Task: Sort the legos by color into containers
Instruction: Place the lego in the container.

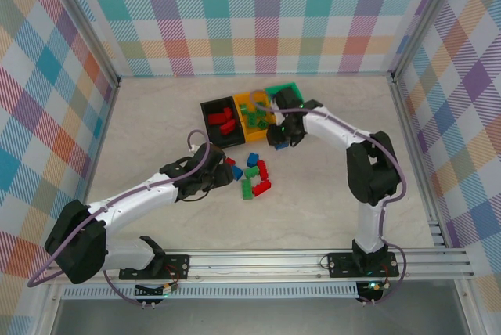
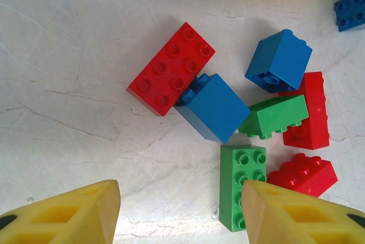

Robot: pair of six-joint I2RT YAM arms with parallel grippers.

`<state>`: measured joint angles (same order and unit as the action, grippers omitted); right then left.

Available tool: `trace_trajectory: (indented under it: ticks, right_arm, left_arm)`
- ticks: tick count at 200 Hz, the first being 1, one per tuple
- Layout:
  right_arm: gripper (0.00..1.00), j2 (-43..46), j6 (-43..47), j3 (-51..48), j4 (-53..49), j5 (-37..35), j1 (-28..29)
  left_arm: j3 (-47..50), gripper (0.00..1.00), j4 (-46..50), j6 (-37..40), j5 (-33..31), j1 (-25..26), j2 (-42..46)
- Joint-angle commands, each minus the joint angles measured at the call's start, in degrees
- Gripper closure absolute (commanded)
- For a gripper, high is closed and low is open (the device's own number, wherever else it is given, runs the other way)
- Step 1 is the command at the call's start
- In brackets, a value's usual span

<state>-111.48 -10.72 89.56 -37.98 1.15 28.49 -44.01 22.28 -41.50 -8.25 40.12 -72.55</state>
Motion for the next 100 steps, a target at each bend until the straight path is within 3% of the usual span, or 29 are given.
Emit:
trace_trajectory:
  ticks: [1,41,65,100]
  right_arm:
    - [0.64,-3.04,-1.98,7.29,-1.45,1.25,-3.08]
    - [0.61,-12.42,-2.72,22.25,-3.59,0.79,-5.87]
    - [0.49,-17.23,-2.28,28.73,-6.38,-0.97,-5.9]
    - [0.43,-12.21,-2.46,20.77,-2.25,0.59,-5.73]
  left_arm:
    - [0.52,0.42,-0.28,-1.37,-0.91,0.78,1.18]
    - [0.09,0.42,0.34,-1.75,-1.42,1.34,1.62]
    - [0.02,0.42,1.08,-1.94,-1.88,1.45,2.08]
    - [0.82,0.42,1.72,-2.14,-2.89,1.52,3.15]
